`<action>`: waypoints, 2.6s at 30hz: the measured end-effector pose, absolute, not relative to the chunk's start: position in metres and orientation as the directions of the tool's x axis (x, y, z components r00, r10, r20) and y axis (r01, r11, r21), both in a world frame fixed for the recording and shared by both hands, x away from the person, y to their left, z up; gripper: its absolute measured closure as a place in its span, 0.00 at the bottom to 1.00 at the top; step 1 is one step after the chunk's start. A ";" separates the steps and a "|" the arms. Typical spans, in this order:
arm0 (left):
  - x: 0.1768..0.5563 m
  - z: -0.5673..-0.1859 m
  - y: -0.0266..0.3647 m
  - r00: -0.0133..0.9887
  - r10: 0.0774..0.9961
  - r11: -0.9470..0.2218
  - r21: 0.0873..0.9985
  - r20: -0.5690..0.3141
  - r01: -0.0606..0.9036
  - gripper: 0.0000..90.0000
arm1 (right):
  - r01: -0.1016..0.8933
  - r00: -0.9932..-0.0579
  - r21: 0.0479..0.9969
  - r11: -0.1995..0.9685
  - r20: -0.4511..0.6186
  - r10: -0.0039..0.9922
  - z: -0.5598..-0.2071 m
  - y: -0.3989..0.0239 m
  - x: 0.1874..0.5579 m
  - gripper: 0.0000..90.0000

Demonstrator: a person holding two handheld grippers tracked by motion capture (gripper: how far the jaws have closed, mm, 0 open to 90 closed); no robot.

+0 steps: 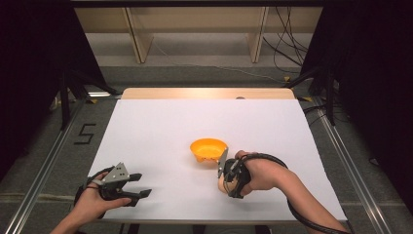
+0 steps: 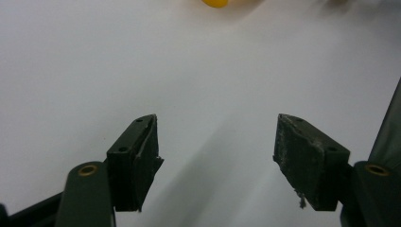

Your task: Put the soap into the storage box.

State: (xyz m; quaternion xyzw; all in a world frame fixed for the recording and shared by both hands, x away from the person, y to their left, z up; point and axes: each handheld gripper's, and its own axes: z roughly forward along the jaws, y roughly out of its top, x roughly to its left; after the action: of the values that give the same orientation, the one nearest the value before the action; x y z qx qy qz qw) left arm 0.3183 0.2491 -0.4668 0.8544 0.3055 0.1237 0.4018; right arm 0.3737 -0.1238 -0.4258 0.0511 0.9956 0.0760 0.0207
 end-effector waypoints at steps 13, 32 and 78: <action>0.318 -0.467 0.249 0.782 0.622 -0.480 0.768 -0.043 0.425 0.35 | 0.090 -0.993 0.168 0.982 -0.058 0.101 -0.415 -0.123 0.383 0.38; 0.318 -0.467 0.249 0.785 0.618 -0.483 0.769 -0.040 0.419 0.35 | 0.105 -0.991 0.169 0.980 -0.062 0.117 -0.411 -0.123 0.391 0.38; 0.318 -0.467 0.249 0.780 0.624 -0.478 0.765 -0.050 0.431 0.35 | 0.106 -0.986 0.182 0.977 -0.104 0.127 -0.399 -0.117 0.415 0.38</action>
State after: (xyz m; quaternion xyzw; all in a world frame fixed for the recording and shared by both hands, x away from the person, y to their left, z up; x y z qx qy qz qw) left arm 0.3180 0.2491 -0.4666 0.8515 0.3099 0.1185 0.4061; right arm 0.4154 -0.1169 -0.3986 0.0587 0.9927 0.0884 0.0577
